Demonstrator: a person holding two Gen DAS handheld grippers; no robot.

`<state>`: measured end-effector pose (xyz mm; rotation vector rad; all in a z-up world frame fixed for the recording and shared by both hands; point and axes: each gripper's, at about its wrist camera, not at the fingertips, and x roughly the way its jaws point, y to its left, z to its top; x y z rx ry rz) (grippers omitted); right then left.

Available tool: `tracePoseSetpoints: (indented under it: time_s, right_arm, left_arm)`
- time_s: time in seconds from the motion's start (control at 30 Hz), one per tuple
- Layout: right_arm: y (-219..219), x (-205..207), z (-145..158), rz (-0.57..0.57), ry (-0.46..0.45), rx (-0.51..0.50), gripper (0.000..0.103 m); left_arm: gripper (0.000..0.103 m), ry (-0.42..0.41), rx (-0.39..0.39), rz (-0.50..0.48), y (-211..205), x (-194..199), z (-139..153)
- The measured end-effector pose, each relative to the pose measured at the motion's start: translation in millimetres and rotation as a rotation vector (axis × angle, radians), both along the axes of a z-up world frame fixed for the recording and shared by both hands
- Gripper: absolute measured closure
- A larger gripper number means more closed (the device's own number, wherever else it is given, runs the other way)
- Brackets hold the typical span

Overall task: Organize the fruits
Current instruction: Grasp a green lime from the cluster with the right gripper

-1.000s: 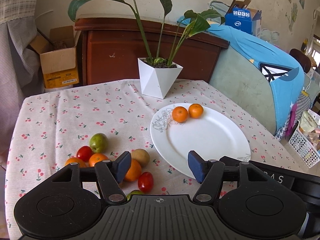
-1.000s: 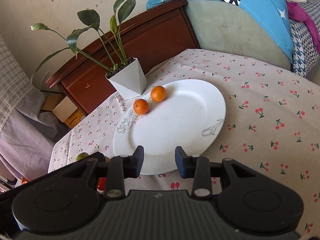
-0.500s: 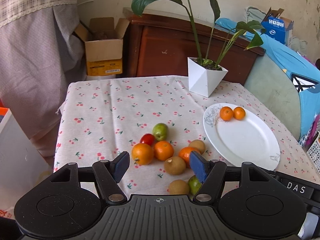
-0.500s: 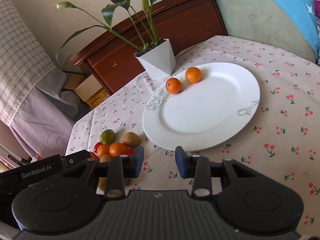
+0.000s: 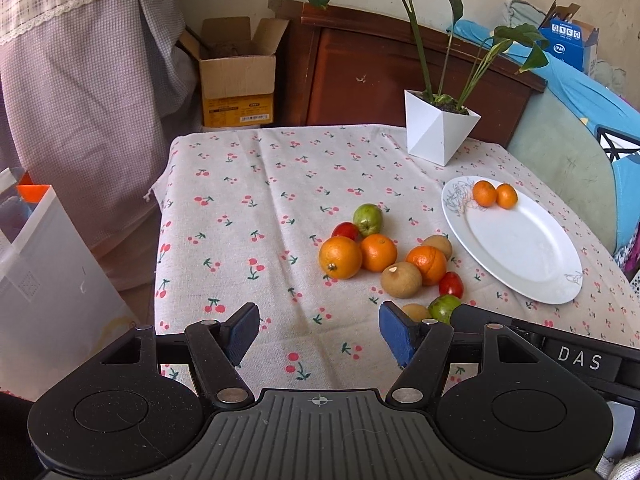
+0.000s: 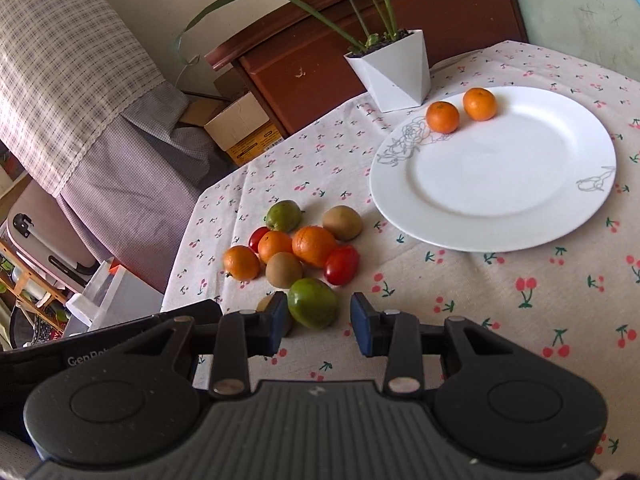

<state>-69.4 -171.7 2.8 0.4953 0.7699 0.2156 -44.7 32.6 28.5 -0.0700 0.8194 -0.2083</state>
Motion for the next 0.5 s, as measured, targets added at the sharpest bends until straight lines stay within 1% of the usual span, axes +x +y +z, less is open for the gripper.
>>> tracePoseSetpoints:
  time_s: [0.1,0.23,0.33,0.5]
  right_arm:
    - [4.0,3.8,-3.9,0.004,0.01,-0.008,0.067]
    - [7.8,5.7,-5.7,0.01,-0.002,-0.016,0.067]
    - [7.7,5.7,-5.9,0.009,-0.004,-0.02,0.072]
    - [4.4,3.7,-3.8,0.0,0.005,-0.018,0.072]
  left_arm:
    - [0.037,0.006,0.003,-0.001,2.2,-1.0,-2.3]
    - [0.037,0.011,0.005,-0.013,2.1,-2.6,-5.0]
    - [0.037,0.015,0.009,-0.024,-0.5,-3.5,-7.0]
    - [0.037,0.011,0.009,-0.046,-7.2,-5.8,-8.7]
